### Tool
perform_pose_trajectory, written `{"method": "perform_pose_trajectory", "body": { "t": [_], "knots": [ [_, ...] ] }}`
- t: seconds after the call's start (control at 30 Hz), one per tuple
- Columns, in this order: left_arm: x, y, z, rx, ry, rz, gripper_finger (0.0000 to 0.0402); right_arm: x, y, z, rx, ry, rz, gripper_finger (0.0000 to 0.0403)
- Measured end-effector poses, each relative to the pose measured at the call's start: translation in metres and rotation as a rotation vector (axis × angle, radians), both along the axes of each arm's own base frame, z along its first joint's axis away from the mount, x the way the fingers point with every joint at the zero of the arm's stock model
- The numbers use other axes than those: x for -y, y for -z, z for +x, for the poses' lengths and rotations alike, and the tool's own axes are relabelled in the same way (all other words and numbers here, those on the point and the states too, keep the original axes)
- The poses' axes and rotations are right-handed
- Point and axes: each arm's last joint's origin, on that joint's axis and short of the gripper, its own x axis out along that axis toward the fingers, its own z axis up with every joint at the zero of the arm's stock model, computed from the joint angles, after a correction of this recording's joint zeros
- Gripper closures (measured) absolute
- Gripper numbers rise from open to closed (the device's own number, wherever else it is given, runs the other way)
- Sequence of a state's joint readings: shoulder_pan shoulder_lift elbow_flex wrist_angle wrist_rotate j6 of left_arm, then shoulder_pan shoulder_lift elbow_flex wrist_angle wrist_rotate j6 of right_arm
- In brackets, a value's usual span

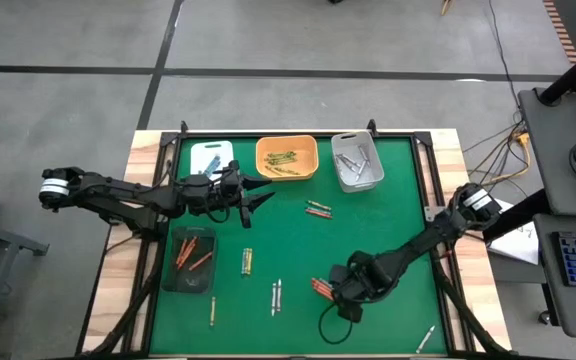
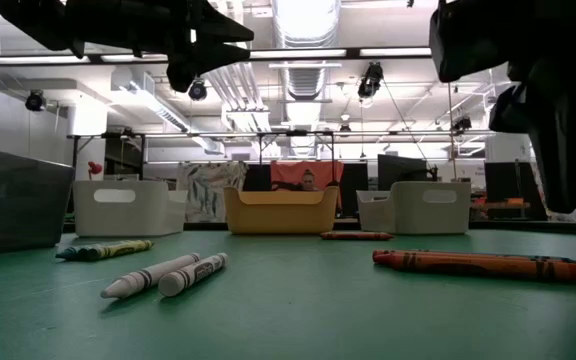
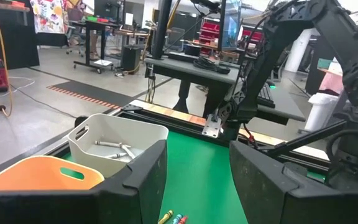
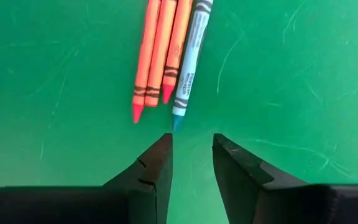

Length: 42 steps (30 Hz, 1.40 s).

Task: Sort crayons
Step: Put the blue crayon into the white bin

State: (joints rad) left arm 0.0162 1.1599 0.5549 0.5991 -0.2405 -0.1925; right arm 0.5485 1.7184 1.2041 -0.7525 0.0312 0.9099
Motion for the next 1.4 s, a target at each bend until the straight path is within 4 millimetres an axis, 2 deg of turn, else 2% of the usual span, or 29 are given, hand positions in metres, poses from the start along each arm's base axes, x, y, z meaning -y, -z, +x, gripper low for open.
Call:
{"method": "perform_pose_trajectory", "body": {
  "t": [0.37,0.53,1.07,1.4],
  "knots": [
    [0.000,0.000,0.000,-0.011,0.000,0.022,0.0244,-0.012,0.015,0.000,0.006,-0.135,-0.052,0.0255],
    [0.000,0.001,0.000,-0.014,0.000,0.022,0.0244,-0.013,0.021,0.000,-0.001,-0.133,-0.076,0.0248],
    [0.000,0.001,0.000,-0.016,-0.001,0.022,0.0244,-0.014,0.031,0.005,0.045,-0.132,-0.121,0.0248],
    [0.000,0.001,0.000,-0.017,-0.002,0.022,0.0244,-0.011,0.036,0.004,0.058,-0.125,-0.151,0.0282]
  ]
}}
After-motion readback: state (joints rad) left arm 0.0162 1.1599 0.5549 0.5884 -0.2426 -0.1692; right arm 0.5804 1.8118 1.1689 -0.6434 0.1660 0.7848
